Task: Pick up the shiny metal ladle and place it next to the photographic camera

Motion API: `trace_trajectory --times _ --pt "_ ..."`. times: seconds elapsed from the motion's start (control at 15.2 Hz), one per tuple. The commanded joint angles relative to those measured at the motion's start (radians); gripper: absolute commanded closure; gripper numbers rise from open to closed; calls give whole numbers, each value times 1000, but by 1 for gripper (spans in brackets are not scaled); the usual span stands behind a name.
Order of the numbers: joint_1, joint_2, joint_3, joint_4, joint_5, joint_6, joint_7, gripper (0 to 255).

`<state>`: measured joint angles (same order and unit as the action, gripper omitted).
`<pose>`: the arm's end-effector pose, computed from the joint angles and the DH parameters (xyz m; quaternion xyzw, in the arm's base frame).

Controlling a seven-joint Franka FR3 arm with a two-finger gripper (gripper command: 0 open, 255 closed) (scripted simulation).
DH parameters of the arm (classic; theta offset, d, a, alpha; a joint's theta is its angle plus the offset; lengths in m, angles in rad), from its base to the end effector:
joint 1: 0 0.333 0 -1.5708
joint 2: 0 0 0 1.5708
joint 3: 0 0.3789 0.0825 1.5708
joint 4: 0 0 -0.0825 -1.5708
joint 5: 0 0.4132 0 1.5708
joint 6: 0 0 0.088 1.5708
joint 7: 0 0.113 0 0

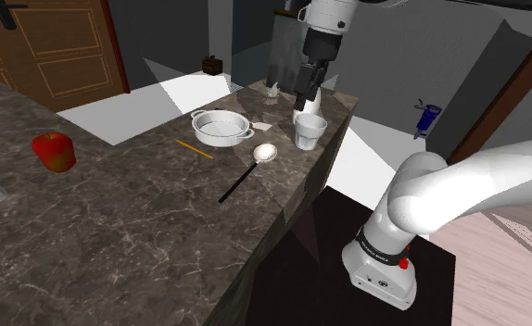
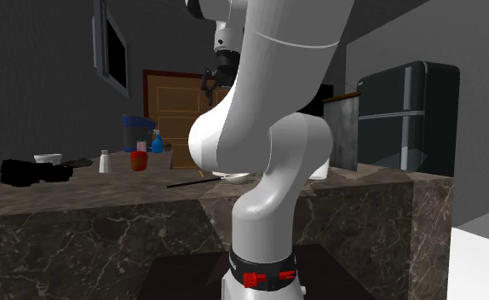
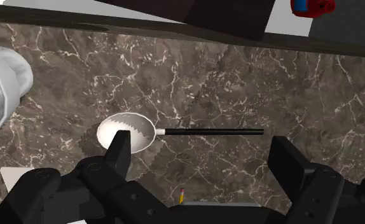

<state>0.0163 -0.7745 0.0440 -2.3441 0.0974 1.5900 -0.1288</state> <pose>0.2962 0.0343 0.6332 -0.9955 -0.0878 -0.0113 0.0329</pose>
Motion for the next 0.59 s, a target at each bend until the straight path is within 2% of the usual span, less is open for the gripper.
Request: trace_trajectory --times 0.0,0.53 --pt "0 0 0 0 0 0 0 0" --pt "162 188 -160 -97 -55 250 -589 0"
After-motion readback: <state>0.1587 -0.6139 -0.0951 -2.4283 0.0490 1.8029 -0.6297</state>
